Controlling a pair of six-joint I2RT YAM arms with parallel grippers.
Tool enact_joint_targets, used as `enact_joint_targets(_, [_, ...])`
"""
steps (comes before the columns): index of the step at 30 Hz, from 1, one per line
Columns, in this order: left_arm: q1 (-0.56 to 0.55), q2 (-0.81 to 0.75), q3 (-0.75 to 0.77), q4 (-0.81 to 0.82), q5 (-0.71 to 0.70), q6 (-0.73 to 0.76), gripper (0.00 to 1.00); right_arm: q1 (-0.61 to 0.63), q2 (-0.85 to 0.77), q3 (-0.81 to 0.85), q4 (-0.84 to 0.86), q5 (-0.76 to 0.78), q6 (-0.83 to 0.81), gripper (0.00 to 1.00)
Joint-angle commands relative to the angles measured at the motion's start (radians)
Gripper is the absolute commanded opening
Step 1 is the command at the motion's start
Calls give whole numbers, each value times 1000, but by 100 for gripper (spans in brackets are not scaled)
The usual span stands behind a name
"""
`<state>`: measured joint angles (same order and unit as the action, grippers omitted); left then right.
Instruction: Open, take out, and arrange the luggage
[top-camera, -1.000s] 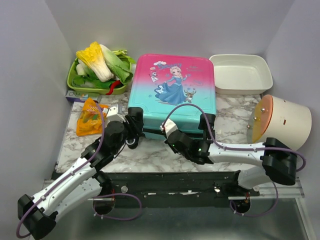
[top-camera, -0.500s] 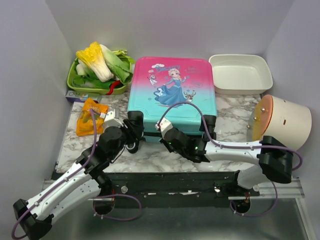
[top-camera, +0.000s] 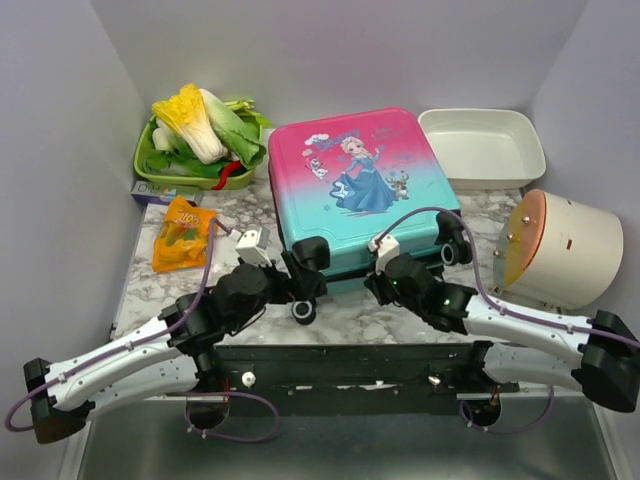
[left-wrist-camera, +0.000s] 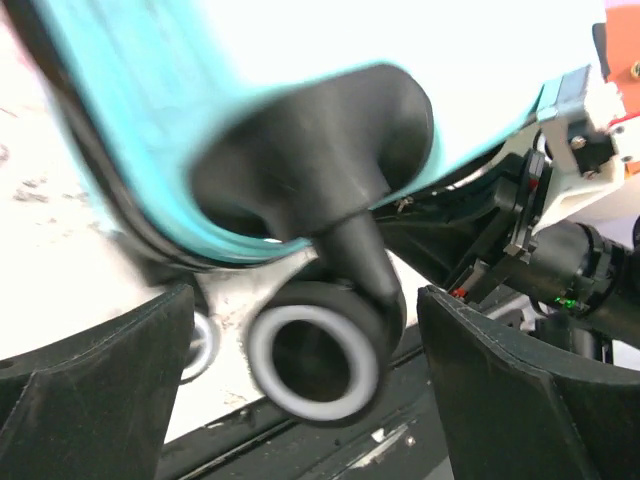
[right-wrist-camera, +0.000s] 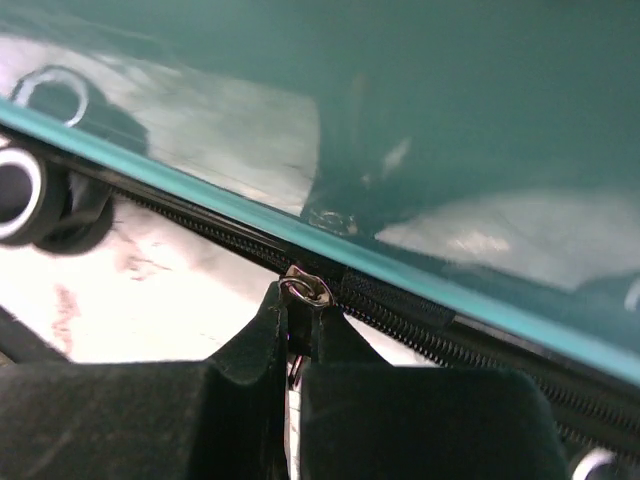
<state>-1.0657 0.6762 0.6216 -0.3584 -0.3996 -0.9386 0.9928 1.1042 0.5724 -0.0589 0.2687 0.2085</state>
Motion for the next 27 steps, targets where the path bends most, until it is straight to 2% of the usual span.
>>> enact_joint_targets(1, [-10,-37,137,-100,-172,148,99,-45,-128,-43,62,194,80,1])
enact_joint_targets(5, [-10,18,262,-91,-327,277,99,-49,-178,-77,-4,230,97,1])
enact_joint_targets(7, [3,49,332,-76,-453,349,99,-49,-191,-86,-25,236,103,1])
enact_joint_targets(8, [22,81,357,-67,-453,366,99,-54,-211,-98,-27,237,115,1])
enact_joint_targets(9, [97,98,392,-53,-423,392,99,-59,-222,-106,-27,230,117,1])
enact_joint_targets(10, [166,114,406,-41,-298,432,99,-62,-230,-109,-27,228,118,1])
enact_joint_targets(12, [306,167,452,-16,-149,426,99,-60,-256,-120,-25,227,120,1])
enact_joint_targets(13, [448,190,469,-8,-57,437,99,-63,-265,-123,-27,228,121,1])
enact_joint_targets(14, [501,242,487,10,49,442,99,-65,-273,-124,-28,230,126,1])
enact_joint_targets(16, [616,310,561,21,116,457,99,-68,-293,-126,-44,231,134,1])
enact_joint_targets(20, [766,568,720,24,324,483,99,-78,-326,-115,-91,251,167,1])
enact_joint_targets(24, [842,808,913,59,664,565,99,-79,-374,-109,-148,230,196,1])
enact_joint_targets(26, [851,967,1030,-44,656,555,99,-79,-403,-120,-159,204,204,1])
enact_joint_targets(27, [855,1020,1155,-85,648,569,99,-80,-409,-123,-159,199,204,1])
